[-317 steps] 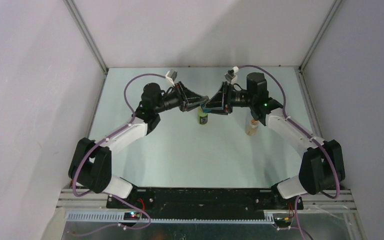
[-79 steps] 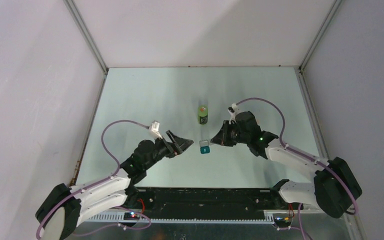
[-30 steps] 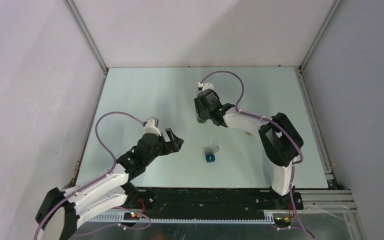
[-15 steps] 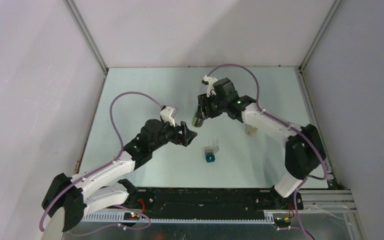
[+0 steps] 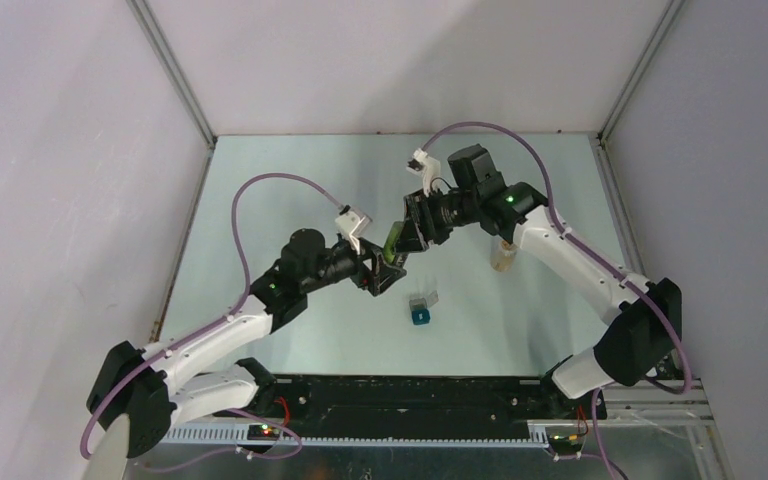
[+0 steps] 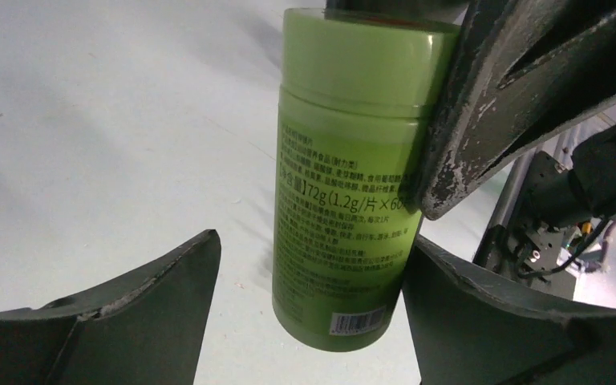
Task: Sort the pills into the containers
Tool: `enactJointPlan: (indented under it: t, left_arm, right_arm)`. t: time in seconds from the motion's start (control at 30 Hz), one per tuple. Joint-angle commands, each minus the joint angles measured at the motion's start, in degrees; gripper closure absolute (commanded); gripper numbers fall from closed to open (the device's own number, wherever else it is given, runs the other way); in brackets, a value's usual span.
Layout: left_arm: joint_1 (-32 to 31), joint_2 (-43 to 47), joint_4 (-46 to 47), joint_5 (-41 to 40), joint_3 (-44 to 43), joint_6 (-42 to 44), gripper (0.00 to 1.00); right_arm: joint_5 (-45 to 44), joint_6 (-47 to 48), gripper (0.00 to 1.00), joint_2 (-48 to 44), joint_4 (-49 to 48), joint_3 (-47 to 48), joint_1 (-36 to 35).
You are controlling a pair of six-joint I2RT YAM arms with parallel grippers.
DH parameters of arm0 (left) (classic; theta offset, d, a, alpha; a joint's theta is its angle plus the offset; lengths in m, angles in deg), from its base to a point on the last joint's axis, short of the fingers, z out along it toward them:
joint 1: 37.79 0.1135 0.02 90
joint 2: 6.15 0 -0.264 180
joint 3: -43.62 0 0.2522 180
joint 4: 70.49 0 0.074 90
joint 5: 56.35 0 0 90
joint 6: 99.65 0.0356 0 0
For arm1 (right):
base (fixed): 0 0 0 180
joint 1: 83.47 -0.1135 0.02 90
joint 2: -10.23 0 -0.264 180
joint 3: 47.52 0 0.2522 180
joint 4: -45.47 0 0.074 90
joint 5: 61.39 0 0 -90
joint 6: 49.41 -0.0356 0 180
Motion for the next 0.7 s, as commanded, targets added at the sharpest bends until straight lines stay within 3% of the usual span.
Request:
enactJointPlan:
  t: [0.0, 0.1, 0.17, 0.23, 0.27, 0.33, 0.37, 0.43, 0.5, 0.6, 0.67]
  left_arm:
    - [0.07, 1.03, 1.63, 2.12, -2.28, 3.58, 0.15]
    - [0.14, 1.04, 2.39, 1.82, -2.06, 3.28, 0.22]
    - [0.13, 1.1, 3.2, 3.32, -1.71, 3.51, 0.35]
    - [0.13, 1.2, 4.3, 6.55, -0.91, 4.73, 0.59]
    - [0.14, 1.15, 4.69, 8.24, -0.32, 4.89, 0.64]
    - [0.09, 0.93, 5.31, 9.19, 0.08, 5.37, 0.83]
    - [0.07, 0.64, 5.14, 9.18, -0.01, 5.34, 0.96]
    - [0.1, 0.41, 5.41, 8.9, -0.1, 5.01, 1.0]
    - [0.08, 0.64, 6.42, 8.62, 0.33, 4.57, 1.0]
    - [0.09, 1.18, 8.2, 7.99, 0.91, 4.0, 1.0]
    - [0.15, 1.51, 8.89, 7.69, 0.9, 3.53, 1.0]
  right_arm:
    - [6.26, 1.61, 0.66, -3.26, 2.07, 2.01, -0.38]
    - [6.64, 1.06, 0.66, -3.36, 1.89, 1.9, -0.5]
    - [6.91, 0.64, 0.66, -3.16, 1.86, 1.83, -0.48]
    - [7.6, -0.18, 0.65, -3.42, 0.66, 1.43, -0.43]
    - [7.95, -0.62, 0.63, -3.66, -0.01, 1.12, -0.42]
    - [7.36, -3.28, 0.51, -4.99, -3.2, -0.4, -0.45]
    - [5.4, -5.79, 0.37, -6.42, -6.31, -2.17, -0.56]
    - [-0.65, -9.97, 0.2, -8.92, -10.87, -5.15, -1.11]
    - [-8.19, -13.08, 0.14, -11.11, -13.85, -7.45, -2.05]
    - [-17.57, -16.72, 0.13, -13.63, -17.75, -10.26, -3.65]
    - [-21.94, -18.89, 0.19, -14.91, -20.54, -11.92, -4.88]
